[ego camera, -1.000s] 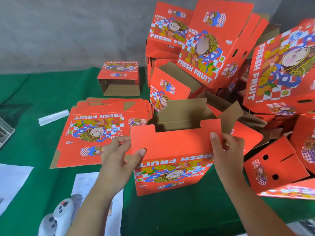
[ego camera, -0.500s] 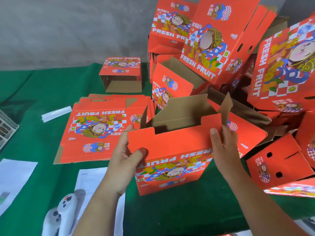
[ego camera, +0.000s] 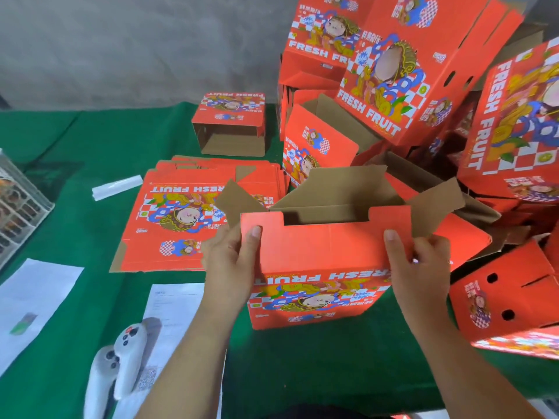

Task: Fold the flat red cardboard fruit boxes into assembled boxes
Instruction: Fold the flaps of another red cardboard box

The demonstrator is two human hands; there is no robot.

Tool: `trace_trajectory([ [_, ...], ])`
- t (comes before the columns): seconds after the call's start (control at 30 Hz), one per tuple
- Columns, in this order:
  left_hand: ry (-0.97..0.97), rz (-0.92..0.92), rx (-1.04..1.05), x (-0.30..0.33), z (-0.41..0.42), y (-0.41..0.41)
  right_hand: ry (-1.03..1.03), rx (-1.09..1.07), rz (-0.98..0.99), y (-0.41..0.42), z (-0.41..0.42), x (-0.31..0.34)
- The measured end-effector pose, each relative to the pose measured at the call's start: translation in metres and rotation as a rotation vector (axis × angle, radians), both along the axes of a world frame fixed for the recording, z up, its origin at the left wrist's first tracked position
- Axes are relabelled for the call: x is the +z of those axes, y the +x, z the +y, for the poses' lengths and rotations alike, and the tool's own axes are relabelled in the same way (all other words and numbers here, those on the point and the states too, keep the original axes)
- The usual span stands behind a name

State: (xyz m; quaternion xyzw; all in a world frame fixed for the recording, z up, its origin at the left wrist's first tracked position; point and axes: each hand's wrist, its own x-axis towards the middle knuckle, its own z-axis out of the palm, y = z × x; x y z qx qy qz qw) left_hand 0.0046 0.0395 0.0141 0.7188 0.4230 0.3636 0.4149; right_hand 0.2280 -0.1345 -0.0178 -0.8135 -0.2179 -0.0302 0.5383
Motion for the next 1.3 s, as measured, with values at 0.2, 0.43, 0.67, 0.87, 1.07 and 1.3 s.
trace_trajectory([
  [0.2, 0.24, 0.432, 0.116, -0.006, -0.001, 0.005, 0.004, 0.062, 0.104, 0.004, 0.002, 0.005],
  [0.43, 0.298, 0.324, 0.203, 0.001, 0.009, 0.006, -0.066, 0.31, -0.131, 0.014, 0.001, 0.015],
  [0.67, 0.419, 0.182, 0.24, 0.006, 0.005, 0.007, -0.127, 0.429, -0.279, 0.011, -0.008, 0.01],
  [0.87, 0.609, 0.204, 0.056, -0.003, 0.005, 0.009, -0.105, 0.403, -0.294, 0.013, -0.013, 0.003],
  [1.07, 0.387, 0.207, -0.473, 0.001, 0.013, 0.009, -0.087, 0.403, -0.249, 0.008, -0.01, 0.003],
  [1.3, 0.383, 0.859, -0.308, 0.014, 0.025, 0.045, -0.103, 0.442, -0.269, 0.01, -0.004, 0.006],
])
